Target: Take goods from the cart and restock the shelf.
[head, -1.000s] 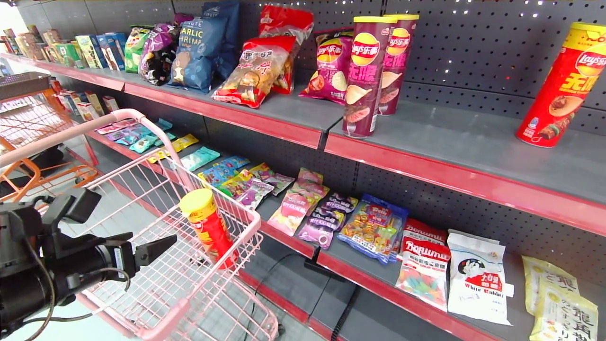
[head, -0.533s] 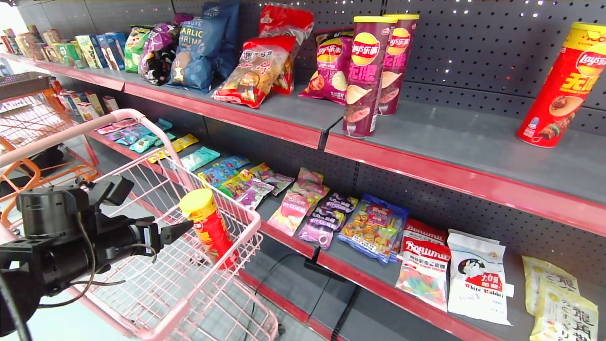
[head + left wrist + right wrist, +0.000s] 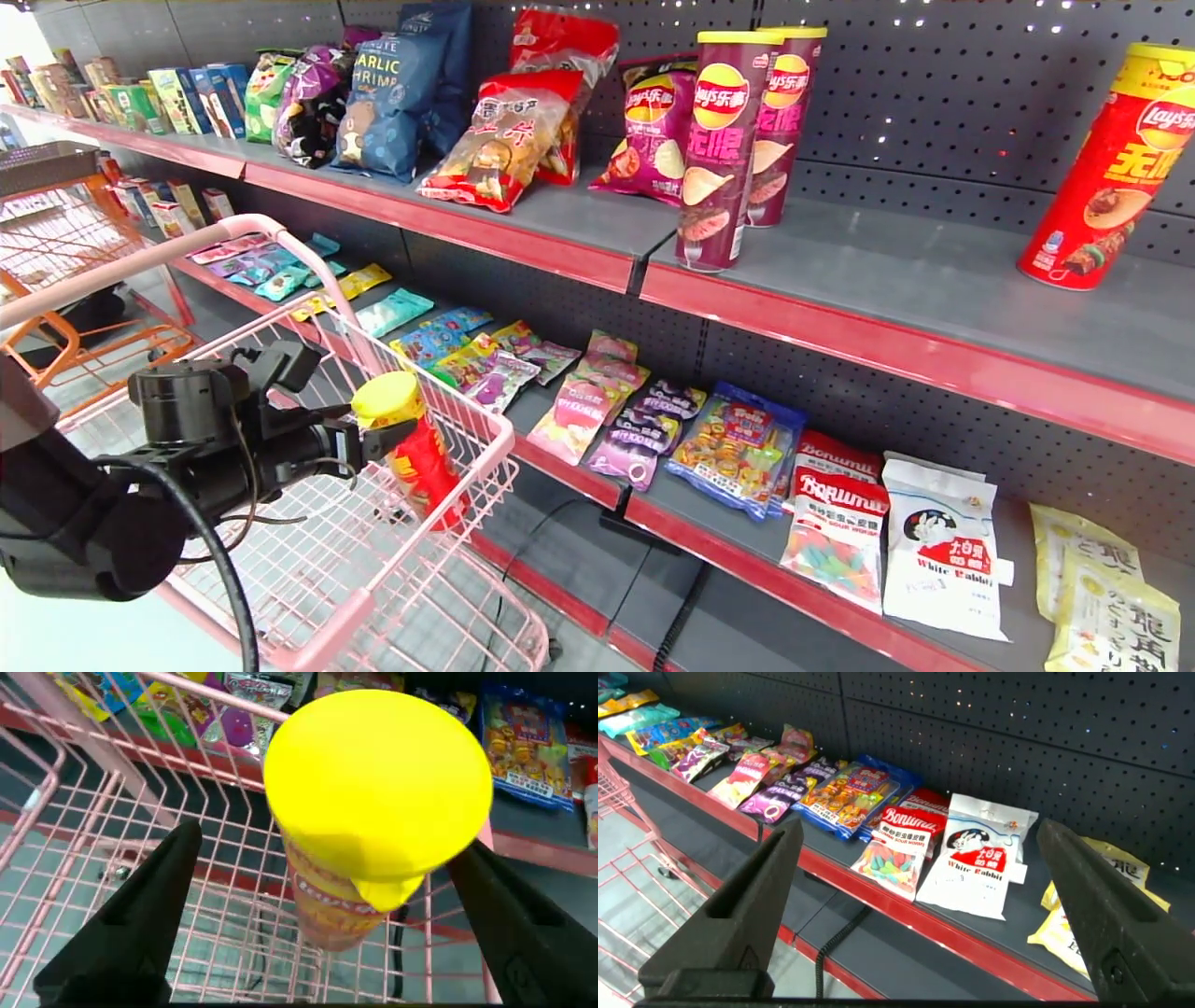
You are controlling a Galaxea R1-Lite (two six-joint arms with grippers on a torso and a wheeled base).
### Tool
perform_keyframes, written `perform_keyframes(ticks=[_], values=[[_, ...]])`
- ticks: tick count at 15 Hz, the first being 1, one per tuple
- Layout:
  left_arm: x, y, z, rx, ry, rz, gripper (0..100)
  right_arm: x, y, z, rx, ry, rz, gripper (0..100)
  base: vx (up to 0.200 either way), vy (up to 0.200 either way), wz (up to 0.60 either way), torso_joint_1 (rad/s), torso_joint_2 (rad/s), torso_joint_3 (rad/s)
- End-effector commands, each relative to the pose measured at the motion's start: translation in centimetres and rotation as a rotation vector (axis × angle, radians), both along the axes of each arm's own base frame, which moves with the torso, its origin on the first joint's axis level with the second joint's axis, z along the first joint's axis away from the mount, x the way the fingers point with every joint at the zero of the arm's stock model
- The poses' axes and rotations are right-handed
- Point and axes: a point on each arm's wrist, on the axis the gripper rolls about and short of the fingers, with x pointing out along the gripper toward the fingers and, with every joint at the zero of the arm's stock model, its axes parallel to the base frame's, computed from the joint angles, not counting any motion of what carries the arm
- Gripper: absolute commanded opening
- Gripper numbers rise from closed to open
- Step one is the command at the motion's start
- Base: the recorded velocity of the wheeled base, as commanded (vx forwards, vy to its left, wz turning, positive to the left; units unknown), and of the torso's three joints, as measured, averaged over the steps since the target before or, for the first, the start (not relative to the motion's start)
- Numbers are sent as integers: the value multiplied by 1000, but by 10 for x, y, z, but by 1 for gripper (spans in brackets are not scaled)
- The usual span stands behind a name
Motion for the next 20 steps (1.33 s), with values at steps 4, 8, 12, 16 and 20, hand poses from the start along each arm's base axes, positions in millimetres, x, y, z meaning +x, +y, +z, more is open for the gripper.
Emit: perform_keyframes(ticks=[4,8,12,16,20], values=[[22,-11,-30,15,8,-49,100,0,0,0,0,1,0,100,0,0,0,0,0,0],[24,-20,-30,20,1,-68,0,0,0,0,0,1,0,100,0,0,0,0,0,0],[8,-17,-12,27,-26,-40,0,0,0,0,0,1,0,100,0,0,0,0,0,0],[-36,0,42,25,-153,26,0,0,0,0,0,1,0,100,0,0,0,0,0,0],[-122,9,98,27,-208,83,0,0,0,0,4,1,0,100,0,0,0,0,0,0]])
